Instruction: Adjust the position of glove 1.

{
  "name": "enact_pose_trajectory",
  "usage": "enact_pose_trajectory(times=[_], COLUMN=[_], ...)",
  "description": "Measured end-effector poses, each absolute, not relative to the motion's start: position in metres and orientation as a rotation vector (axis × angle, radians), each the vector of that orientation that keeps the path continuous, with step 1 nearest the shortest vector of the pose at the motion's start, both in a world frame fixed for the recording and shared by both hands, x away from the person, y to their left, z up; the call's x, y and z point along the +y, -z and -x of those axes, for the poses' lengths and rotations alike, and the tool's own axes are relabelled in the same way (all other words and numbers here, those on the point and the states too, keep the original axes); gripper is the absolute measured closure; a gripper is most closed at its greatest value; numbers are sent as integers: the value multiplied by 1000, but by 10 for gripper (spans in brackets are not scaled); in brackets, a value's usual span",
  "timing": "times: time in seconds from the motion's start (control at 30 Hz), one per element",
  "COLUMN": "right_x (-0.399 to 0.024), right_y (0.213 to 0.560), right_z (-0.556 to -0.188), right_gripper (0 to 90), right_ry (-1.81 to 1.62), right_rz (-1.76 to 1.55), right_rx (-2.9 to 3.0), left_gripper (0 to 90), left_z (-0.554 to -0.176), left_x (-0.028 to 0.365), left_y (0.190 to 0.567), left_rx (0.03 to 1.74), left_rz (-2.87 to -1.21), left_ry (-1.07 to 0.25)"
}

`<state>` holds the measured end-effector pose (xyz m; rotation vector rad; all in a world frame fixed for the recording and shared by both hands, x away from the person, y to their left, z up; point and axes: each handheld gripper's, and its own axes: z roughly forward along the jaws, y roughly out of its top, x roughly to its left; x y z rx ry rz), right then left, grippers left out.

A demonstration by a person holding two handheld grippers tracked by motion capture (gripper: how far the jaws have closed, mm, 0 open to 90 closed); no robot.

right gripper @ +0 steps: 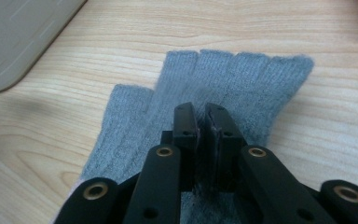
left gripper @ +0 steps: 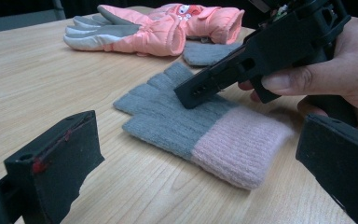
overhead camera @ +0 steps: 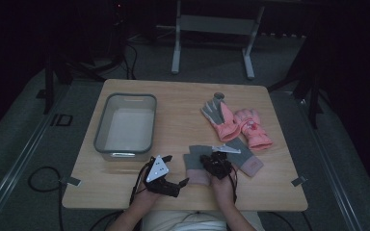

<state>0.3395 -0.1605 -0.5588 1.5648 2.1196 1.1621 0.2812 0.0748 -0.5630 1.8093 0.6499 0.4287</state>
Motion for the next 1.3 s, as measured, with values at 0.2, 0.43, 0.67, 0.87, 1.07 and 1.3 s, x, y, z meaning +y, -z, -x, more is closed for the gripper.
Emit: enact_pose_trajectory(times=[0.2, 0.43, 0.67, 0.87, 1.07, 1.3], right_x=[-165, -191, -235, -288, -316, -313], right_y=[549, 521, 508, 511, 520, 539], right_z=[-338, -351, -368, -380, -393, -402], right_gripper=[694, 613, 618, 663, 659, 655], right_ry=[-1198, -1236, -1165, -1036, -1029, -947], right_rz=[-1457, -1200, -1028, -1048, -1037, -1011], right_rx=[2097, 2150, 2279, 2337, 2467, 2529], left_gripper=[0, 0, 0, 0, 0, 0], left_z=[-281, -281, -281, -282, -281, -281], left_x=[75, 75, 74, 75, 74, 75], left_y=[563, 563, 563, 563, 563, 563], left_rx=[649, 648, 651, 651, 652, 654], left_rz=[-1810, -1813, -1809, -1812, -1809, -1808], left_ry=[-426, -427, -428, -428, -437, -436])
